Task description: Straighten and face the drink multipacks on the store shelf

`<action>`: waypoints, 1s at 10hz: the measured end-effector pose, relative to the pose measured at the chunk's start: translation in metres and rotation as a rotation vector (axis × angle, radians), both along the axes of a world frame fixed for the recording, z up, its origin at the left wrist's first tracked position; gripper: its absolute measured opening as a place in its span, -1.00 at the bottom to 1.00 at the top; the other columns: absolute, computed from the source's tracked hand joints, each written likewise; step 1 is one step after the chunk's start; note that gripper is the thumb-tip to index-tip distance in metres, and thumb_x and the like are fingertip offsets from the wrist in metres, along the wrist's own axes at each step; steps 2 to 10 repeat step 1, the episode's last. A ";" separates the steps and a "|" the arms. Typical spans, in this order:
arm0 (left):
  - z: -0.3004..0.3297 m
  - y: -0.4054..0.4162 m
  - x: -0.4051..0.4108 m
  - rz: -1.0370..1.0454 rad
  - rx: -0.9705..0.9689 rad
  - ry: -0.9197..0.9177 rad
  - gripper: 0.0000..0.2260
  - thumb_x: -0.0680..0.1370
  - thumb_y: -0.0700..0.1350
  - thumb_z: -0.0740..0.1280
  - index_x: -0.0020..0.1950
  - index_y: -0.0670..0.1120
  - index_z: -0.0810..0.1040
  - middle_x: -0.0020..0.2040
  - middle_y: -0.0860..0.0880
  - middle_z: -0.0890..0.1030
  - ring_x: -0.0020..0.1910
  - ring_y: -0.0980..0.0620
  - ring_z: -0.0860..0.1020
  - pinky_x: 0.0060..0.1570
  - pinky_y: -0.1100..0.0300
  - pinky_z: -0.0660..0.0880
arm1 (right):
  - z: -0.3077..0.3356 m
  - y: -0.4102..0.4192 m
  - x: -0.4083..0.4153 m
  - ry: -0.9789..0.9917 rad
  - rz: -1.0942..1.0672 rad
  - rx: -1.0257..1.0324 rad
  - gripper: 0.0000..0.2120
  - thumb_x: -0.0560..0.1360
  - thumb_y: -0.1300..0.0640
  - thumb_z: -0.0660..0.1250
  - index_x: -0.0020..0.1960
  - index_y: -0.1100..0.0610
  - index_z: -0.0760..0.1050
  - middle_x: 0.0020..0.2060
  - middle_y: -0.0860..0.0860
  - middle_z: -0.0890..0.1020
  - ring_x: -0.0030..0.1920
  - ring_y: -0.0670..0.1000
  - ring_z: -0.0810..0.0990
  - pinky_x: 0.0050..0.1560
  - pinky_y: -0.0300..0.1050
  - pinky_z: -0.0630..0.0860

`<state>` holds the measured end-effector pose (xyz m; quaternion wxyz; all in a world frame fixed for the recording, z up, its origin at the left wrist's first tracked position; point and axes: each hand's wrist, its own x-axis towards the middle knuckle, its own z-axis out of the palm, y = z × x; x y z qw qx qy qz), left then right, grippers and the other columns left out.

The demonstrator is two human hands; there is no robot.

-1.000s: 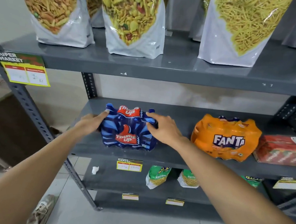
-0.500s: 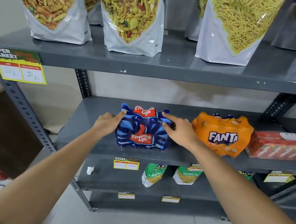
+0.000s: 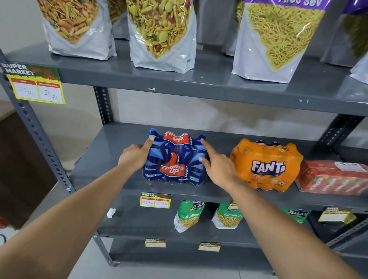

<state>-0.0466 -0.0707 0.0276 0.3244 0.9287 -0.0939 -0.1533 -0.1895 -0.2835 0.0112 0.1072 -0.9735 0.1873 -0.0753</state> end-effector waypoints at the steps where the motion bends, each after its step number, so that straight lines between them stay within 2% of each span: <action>1: -0.013 0.004 -0.013 -0.016 0.076 -0.035 -0.21 0.51 0.45 -0.18 0.53 -0.01 0.29 0.22 -0.21 0.60 0.10 -0.20 0.59 0.17 -0.04 0.46 | -0.008 -0.001 -0.017 -0.088 0.008 -0.239 -0.32 0.62 -0.26 0.03 0.62 0.06 0.06 0.53 0.20 0.32 0.56 0.22 0.23 0.49 0.21 0.22; 10: -0.013 0.004 -0.013 -0.016 0.076 -0.035 -0.21 0.51 0.45 -0.18 0.53 -0.01 0.29 0.22 -0.21 0.60 0.10 -0.20 0.59 0.17 -0.04 0.46 | -0.008 -0.001 -0.017 -0.088 0.008 -0.239 -0.32 0.62 -0.26 0.03 0.62 0.06 0.06 0.53 0.20 0.32 0.56 0.22 0.23 0.49 0.21 0.22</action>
